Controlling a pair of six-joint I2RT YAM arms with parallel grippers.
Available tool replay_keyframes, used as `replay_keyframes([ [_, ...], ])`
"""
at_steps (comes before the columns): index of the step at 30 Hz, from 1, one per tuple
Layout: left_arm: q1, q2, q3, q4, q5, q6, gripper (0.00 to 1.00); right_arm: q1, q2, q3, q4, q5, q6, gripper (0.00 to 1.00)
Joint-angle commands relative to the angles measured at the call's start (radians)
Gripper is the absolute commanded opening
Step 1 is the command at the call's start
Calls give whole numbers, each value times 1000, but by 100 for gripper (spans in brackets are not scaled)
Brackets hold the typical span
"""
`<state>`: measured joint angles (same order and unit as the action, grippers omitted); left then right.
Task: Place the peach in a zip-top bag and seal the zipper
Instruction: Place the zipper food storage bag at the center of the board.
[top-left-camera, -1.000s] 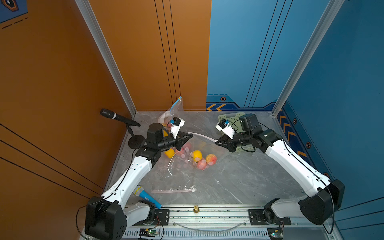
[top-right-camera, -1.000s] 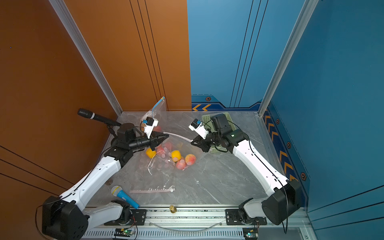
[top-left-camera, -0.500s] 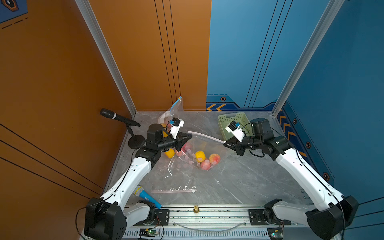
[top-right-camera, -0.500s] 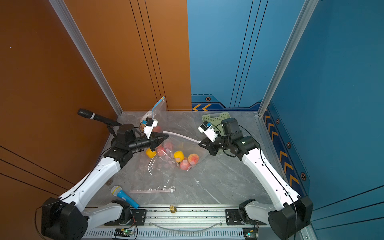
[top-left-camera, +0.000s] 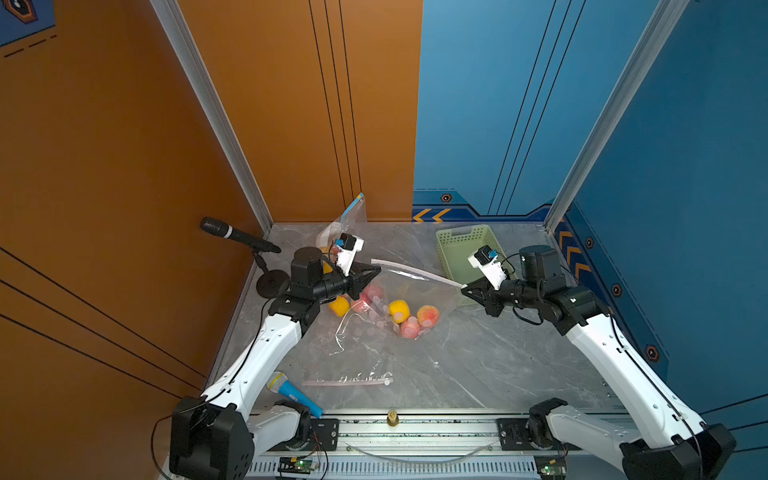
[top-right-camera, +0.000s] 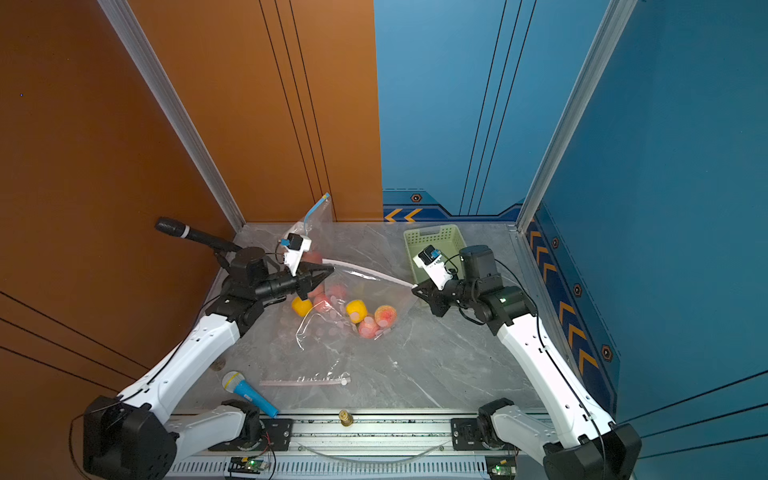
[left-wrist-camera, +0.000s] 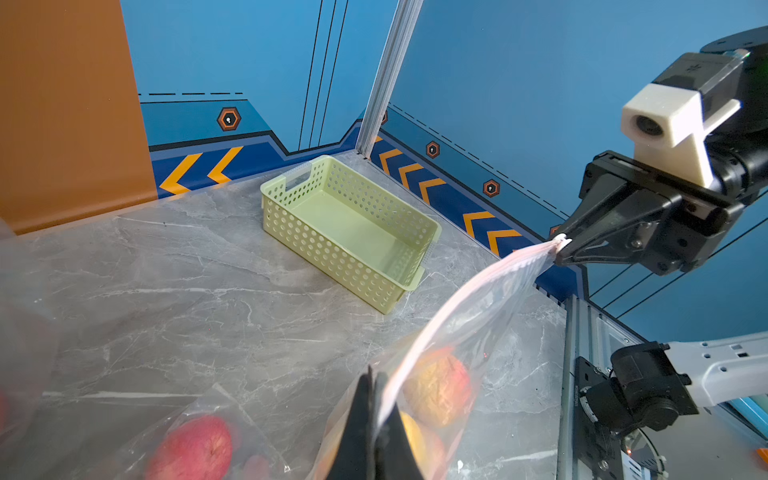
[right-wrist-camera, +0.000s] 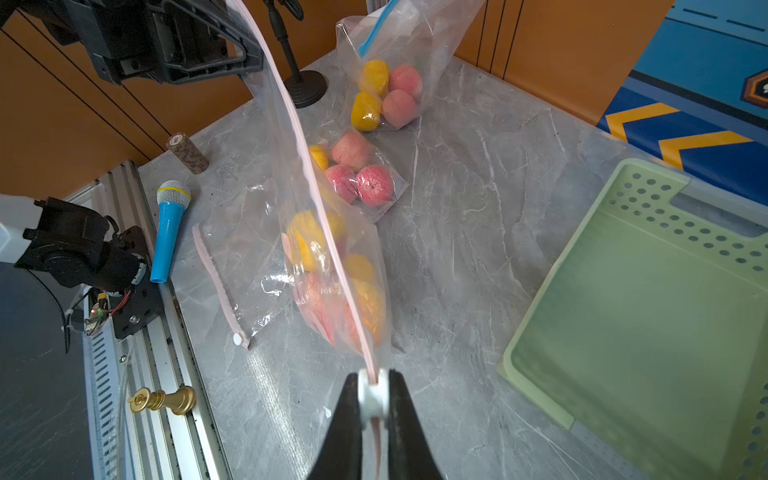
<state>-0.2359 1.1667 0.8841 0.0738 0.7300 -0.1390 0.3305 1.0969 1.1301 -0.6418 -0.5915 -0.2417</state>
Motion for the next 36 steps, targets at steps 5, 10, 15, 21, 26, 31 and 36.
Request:
replay_keyframes([
  [5, -15, 25, 48, 40, -88, 1, 0, -14, -40, 20, 1, 87, 35, 6],
  [10, -18, 87, 109, 81, -92, 4, 0, -15, -55, 27, 31, 134, 50, 4],
  [15, -38, 193, 218, 159, -88, 9, 0, -14, -38, 52, 89, 193, 93, 5],
  [21, -46, 375, 369, 307, -59, -23, 0, -14, -4, 70, 142, 192, 126, 6],
  [26, -64, 557, 518, 327, -24, -71, 0, -12, 20, 70, 161, 213, 151, 7],
  [31, -68, 647, 518, 356, -34, -128, 0, -10, 72, 45, 170, 235, 192, 10],
  [36, -60, 674, 458, 358, -73, -155, 6, -12, 145, 9, 196, 240, 221, 12],
])
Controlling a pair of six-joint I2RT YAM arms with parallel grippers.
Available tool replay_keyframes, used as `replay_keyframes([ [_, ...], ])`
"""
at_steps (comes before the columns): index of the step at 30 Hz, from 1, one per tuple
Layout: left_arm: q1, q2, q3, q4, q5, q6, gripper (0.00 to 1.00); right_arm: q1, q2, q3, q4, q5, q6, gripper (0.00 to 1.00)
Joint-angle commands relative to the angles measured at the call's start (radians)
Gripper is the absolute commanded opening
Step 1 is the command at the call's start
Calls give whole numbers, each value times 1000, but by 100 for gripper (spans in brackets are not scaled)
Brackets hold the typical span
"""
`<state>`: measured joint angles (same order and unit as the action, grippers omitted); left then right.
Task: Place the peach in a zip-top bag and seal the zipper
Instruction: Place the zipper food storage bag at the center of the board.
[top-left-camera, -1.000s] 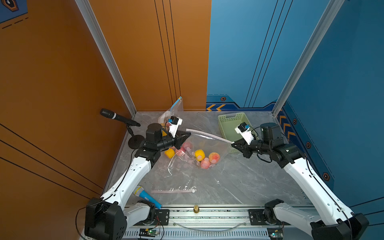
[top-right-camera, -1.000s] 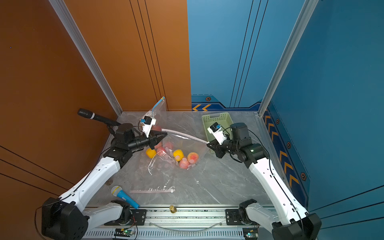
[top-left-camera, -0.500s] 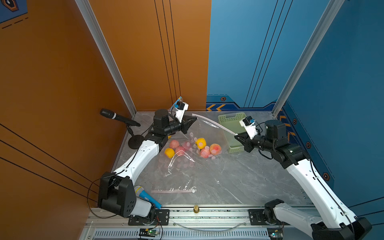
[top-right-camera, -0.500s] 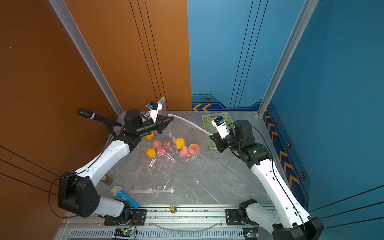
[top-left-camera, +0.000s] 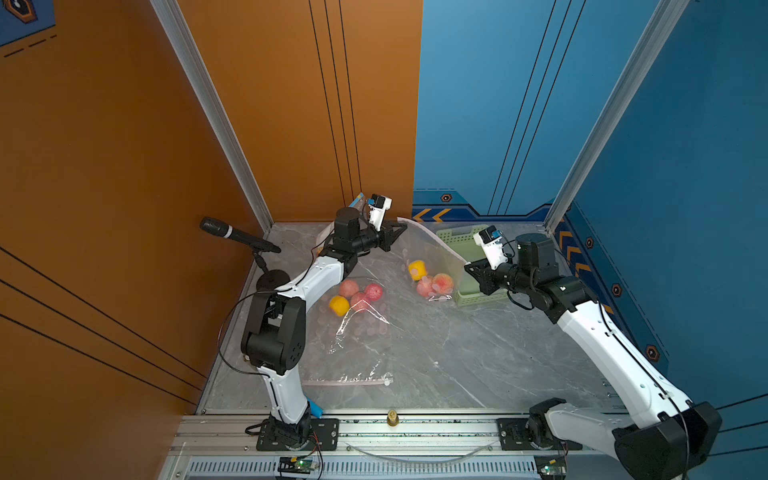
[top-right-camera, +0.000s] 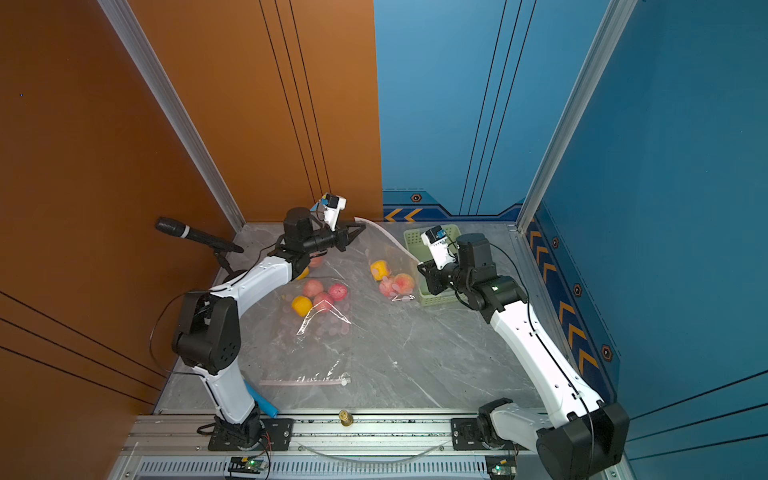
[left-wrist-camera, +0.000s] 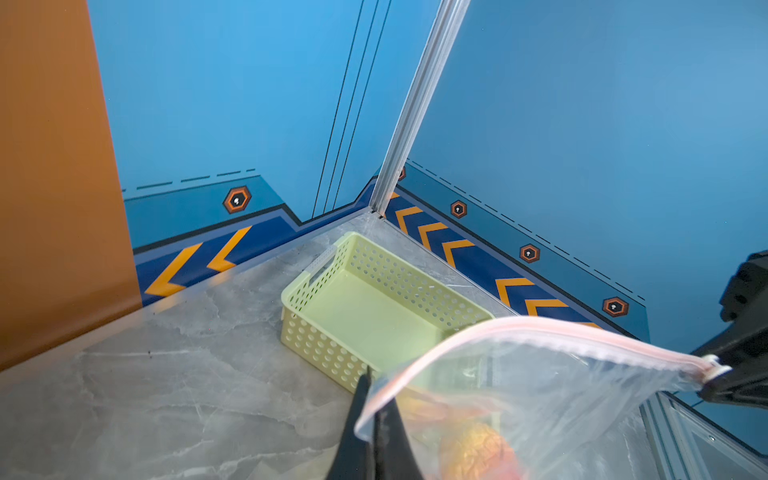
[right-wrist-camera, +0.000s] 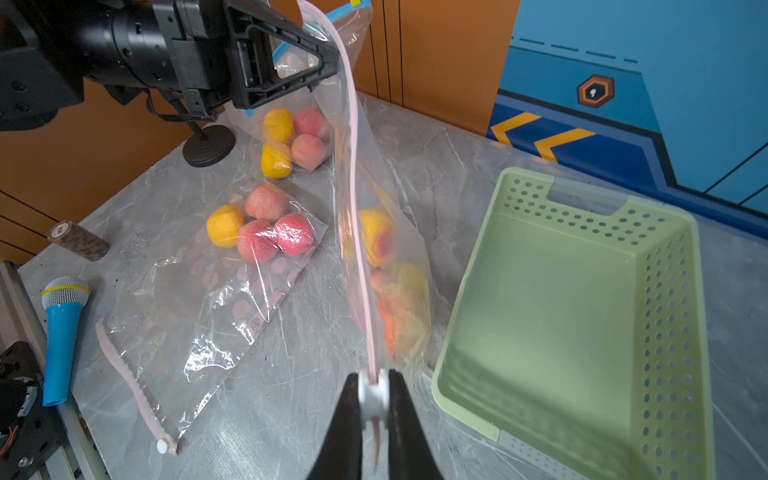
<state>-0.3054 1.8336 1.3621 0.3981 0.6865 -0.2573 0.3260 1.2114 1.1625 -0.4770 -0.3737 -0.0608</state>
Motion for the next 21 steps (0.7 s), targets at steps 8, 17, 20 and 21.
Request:
replay_keyframes([
  [8, 27, -30, -126, 38, -28, -71, 58, -4, 105, -14, 49, -27, 81, 25],
  [17, 71, -236, -193, -55, -78, -76, 98, 52, 107, 38, 14, -26, 82, 59],
  [20, 69, -321, -196, -155, -141, -34, 98, 65, 90, 68, -11, 23, 87, 67],
  [21, 69, -347, -194, -193, -163, -22, 98, 64, 82, 76, -17, 36, 92, 68],
])
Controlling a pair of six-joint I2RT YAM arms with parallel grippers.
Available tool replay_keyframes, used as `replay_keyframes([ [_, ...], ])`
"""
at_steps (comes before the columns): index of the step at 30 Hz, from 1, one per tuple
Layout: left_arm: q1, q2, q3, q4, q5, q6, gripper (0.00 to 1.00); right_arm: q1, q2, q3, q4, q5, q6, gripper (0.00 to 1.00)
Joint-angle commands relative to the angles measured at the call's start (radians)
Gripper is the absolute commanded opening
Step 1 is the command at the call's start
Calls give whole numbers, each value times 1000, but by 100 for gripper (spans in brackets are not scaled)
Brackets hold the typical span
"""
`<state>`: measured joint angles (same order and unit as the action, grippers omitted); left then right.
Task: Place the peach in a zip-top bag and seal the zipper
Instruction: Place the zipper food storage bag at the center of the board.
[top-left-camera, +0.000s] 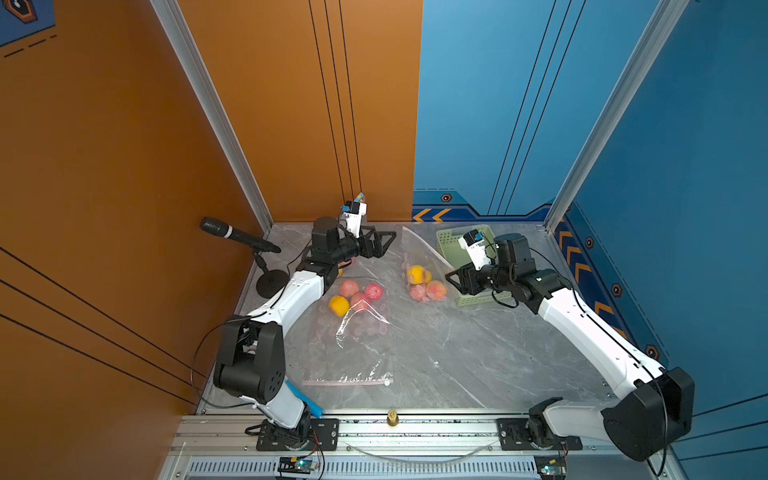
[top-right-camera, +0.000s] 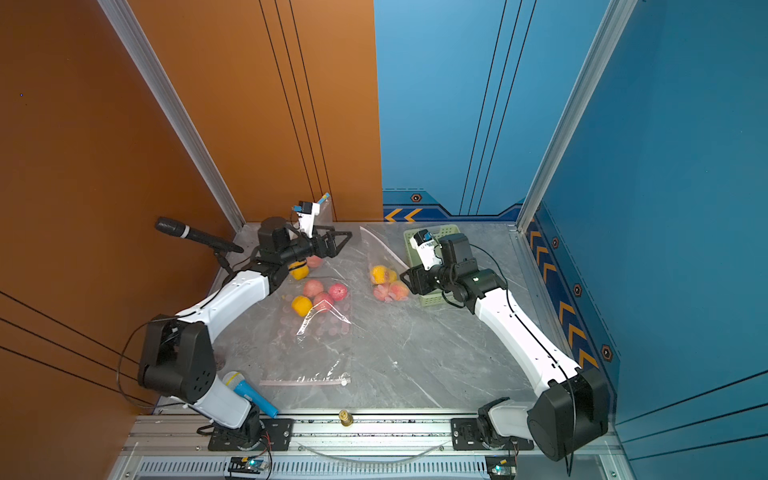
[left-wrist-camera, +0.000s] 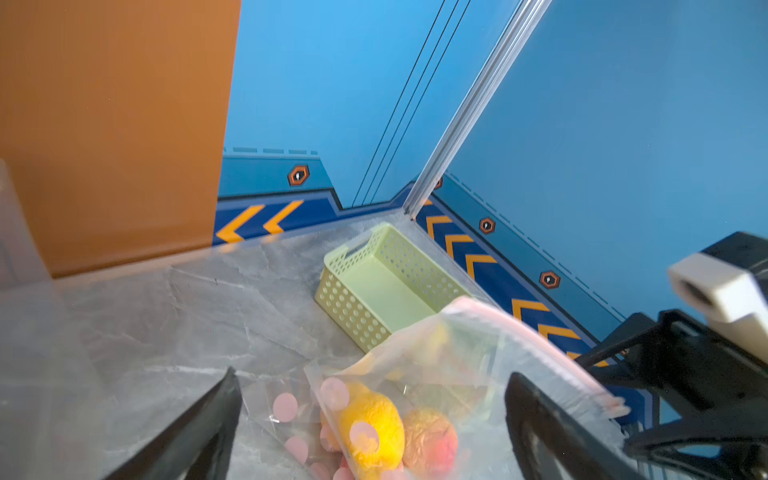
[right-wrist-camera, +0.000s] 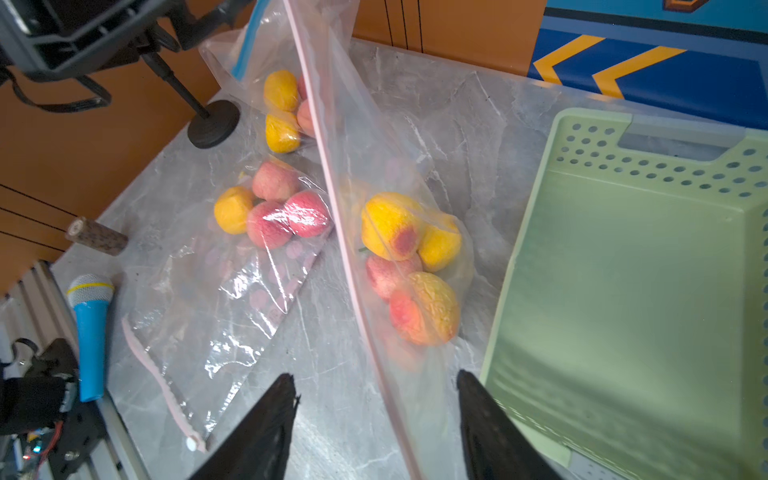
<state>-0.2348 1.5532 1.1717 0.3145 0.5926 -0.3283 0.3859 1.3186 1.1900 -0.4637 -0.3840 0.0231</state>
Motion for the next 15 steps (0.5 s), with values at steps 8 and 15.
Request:
replay_keyframes([
  [8, 9, -307, -105, -298, -329, 69, 98, -23, -145, 81, -53, 189, 88, 78],
  [15, 18, -606, -339, -389, -663, 26, 98, -85, -342, -50, -56, 515, 232, 89],
])
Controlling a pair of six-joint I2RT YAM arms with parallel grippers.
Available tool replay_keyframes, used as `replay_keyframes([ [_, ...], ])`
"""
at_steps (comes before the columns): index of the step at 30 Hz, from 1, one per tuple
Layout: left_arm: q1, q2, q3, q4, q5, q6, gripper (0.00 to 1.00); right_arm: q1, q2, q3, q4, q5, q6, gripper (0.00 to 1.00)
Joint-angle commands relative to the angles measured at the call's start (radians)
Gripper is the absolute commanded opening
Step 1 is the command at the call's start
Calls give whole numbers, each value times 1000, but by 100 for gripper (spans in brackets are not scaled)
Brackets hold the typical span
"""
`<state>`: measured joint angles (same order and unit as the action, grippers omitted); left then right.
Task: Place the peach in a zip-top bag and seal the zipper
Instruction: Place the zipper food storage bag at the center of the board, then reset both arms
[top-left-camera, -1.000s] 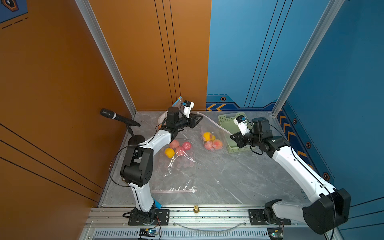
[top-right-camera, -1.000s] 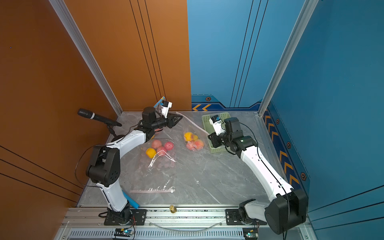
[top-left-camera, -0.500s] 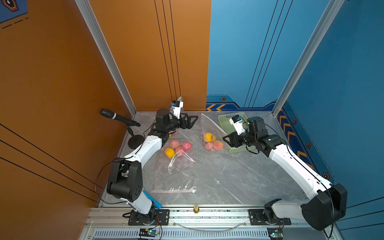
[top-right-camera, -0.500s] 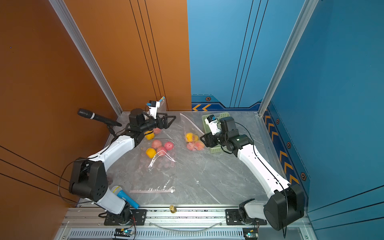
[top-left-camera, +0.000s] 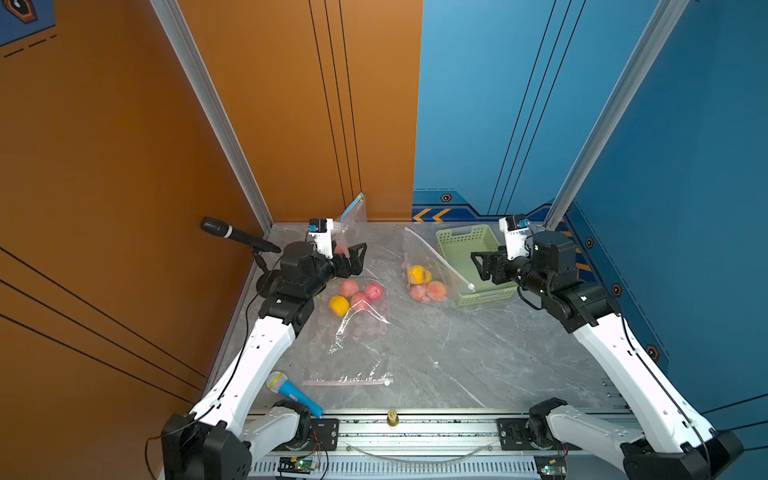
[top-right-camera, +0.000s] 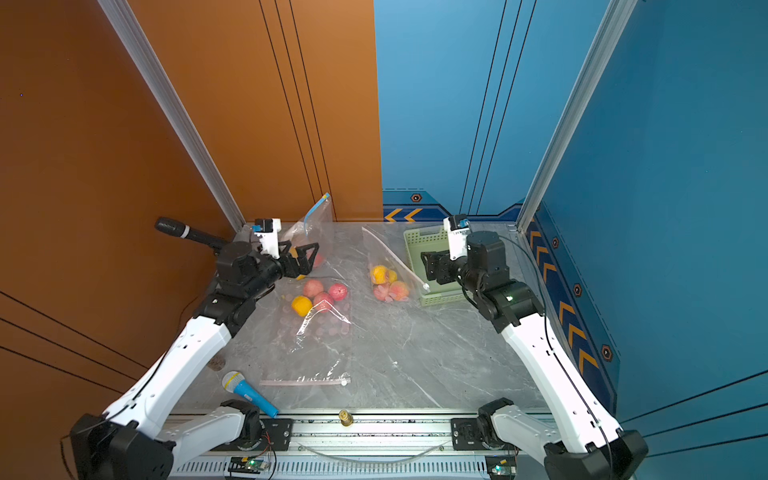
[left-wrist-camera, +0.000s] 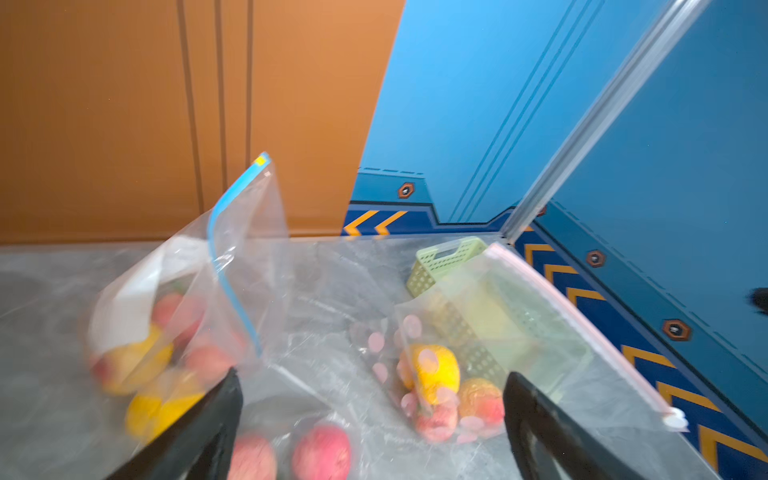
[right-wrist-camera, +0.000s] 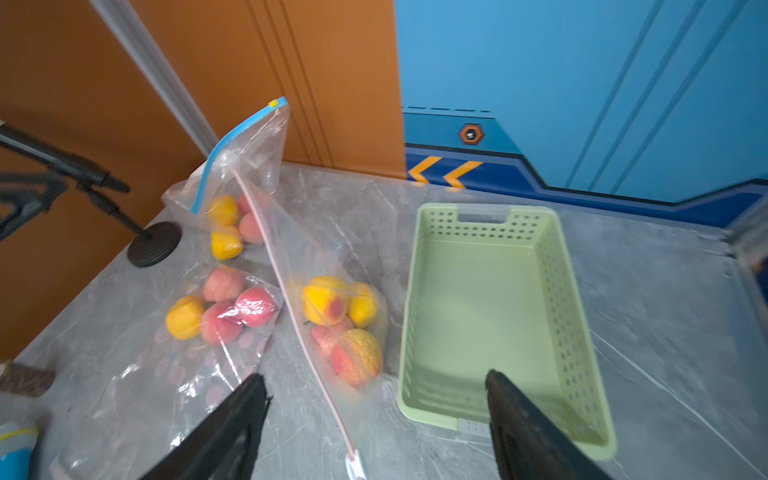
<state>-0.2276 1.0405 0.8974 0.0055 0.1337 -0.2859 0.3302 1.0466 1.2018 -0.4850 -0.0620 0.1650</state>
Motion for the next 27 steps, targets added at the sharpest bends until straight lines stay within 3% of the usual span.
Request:
replay_keyframes([
  [1, 11, -142, -104, -89, -267, -16, 98, -45, -108, -107, -30, 245, 114, 96],
  [4, 16, -269, -253, -68, -434, -9, 98, -97, -241, -272, 19, 408, 178, 100],
  [7, 24, -347, -440, 67, -549, -8, 98, -154, -352, -452, 129, 494, 202, 100],
  [10, 32, -332, -574, 214, -580, -6, 98, -192, -400, -616, 278, 550, 198, 100],
  [14, 53, -238, -651, 363, -638, -2, 98, -231, -330, -720, 387, 577, 183, 100],
  [19, 150, -106, -638, 503, -555, 68, 98, -249, -162, -812, 632, 593, 123, 100],
  [27, 285, 264, -654, 884, -354, 114, 98, -306, 120, -893, 1049, 526, 50, 100],
])
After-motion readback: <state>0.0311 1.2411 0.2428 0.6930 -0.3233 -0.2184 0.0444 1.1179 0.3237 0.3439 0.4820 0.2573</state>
